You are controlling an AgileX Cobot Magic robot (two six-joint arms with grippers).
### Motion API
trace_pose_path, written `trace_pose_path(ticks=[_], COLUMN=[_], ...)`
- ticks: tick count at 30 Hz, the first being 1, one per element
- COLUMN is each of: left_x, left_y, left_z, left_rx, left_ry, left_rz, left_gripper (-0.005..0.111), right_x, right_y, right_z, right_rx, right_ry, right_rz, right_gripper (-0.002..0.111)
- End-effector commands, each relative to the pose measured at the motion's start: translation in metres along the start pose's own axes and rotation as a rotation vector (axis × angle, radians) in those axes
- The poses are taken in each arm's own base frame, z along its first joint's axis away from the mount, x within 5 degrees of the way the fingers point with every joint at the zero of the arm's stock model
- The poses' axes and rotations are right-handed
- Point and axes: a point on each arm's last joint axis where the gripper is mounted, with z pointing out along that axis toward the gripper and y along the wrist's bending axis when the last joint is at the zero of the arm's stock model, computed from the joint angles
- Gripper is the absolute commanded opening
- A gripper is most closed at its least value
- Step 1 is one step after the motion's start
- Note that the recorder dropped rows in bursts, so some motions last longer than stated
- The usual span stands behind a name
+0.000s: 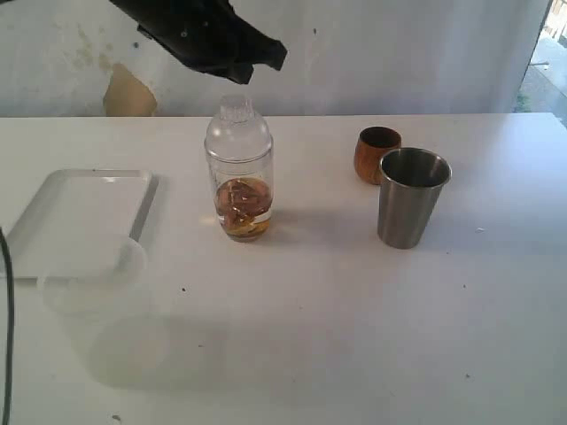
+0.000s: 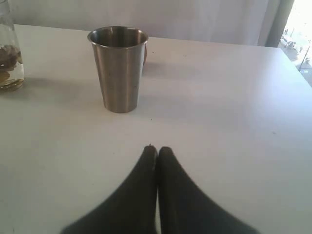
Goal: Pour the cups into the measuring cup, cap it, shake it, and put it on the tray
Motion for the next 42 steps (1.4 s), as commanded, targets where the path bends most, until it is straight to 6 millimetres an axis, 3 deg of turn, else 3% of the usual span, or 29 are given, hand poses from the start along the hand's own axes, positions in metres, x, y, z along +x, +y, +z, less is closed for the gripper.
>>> trace_pose_path(ticks=[1, 17, 23, 29, 31, 35, 42], left_x=[0.010, 0.015, 0.001, 0.017, 0.016, 0.011, -0.004], left_y=[0.001, 0.002, 0.002, 0.002, 0.002, 0.001, 0.000], left_z=[0.022, 0.024, -0.001, 0.027, 0.028, 0.016, -0.023], left_rx=[-0.001, -0.009, -0.028, -0.006, -0.003, -0.005, -0.013], left_ry=[0.074, 0.121, 0.018, 0.130, 0.126, 0.089, -0.010], left_rz=[-0.007, 0.008, 0.027, 0.000, -0.003, 0.002, 0.017], left_gripper=[0.000, 0.000, 0.000, 0.000, 0.000, 0.000, 0.000], right_x=[0.000, 0.000, 0.000, 0.000, 0.000, 0.000, 0.000], right_y=[0.000, 0.000, 0.000, 0.000, 0.000, 0.000, 0.000], right_z=[0.000, 0.000, 0.000, 0.000, 0.000, 0.000, 0.000], right_rx=[0.005, 0.005, 0.005, 0.005, 0.005, 0.005, 0.005], right_ry=[-0.009, -0.009, -0.009, -0.009, -0.009, -0.009, -0.009], right_rz=[0.006, 0.006, 0.006, 0.006, 0.006, 0.006, 0.006], right_gripper=[0.000, 0.000, 0.000, 0.000, 0.000, 0.000, 0.000])
